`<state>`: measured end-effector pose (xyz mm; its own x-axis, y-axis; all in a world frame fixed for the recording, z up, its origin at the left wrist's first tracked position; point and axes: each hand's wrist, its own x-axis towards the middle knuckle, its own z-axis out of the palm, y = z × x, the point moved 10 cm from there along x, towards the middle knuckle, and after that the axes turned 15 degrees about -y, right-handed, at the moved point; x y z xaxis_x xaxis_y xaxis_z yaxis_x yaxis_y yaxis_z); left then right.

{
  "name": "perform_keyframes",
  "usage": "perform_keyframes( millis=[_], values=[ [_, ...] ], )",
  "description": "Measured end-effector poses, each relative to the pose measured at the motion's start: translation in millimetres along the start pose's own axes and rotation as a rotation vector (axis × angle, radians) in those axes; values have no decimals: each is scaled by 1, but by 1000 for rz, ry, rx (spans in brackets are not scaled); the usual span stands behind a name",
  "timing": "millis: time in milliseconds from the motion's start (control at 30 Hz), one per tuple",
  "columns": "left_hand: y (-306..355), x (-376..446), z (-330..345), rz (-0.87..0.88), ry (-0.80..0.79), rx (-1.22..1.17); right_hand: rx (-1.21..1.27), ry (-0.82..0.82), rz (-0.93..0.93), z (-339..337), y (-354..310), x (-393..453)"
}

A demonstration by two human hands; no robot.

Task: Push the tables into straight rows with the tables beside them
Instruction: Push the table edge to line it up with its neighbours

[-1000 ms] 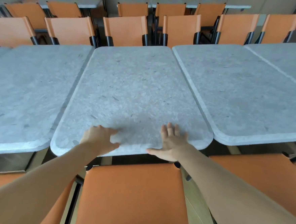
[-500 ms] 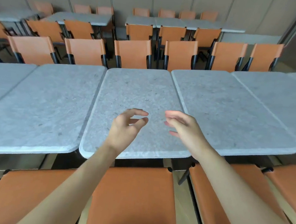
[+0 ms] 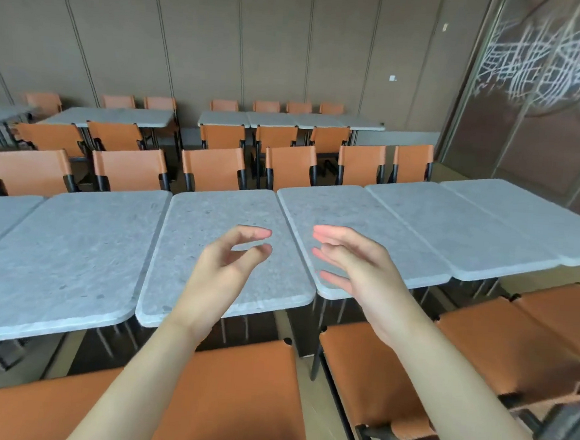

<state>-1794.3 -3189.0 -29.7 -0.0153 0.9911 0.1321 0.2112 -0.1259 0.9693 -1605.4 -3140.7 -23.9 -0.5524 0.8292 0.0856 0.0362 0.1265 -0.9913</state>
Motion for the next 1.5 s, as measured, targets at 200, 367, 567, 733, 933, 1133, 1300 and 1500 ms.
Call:
perform_keyframes(
  millis=[200, 367, 567, 733, 933, 1133, 1300, 1500],
  values=[
    [72, 6, 96, 102, -111, 5, -49, 135, -42, -84, -37, -81],
    [126, 17, 218, 192, -235, -28, -66, 268, -48, -181, -53, -162],
    [172, 22, 403, 239, -405, -90, -79, 431, -22, -322, -59, -287],
    [196, 15, 558, 227, -549, -139, -78, 550, -14, -427, -54, -393],
    [213, 11, 697, 197, -674, -165, -24, 699, -20, -526, -45, -487],
    [229, 32, 797, 223, -753, -158, -5, 800, -28, -608, -33, -537],
    [233, 70, 871, 248, -800, -148, 14, 862, -30, -678, -16, -552],
    [247, 149, 962, 272, -834, -147, 47, 902, -58, -786, -12, -536]
  ],
)
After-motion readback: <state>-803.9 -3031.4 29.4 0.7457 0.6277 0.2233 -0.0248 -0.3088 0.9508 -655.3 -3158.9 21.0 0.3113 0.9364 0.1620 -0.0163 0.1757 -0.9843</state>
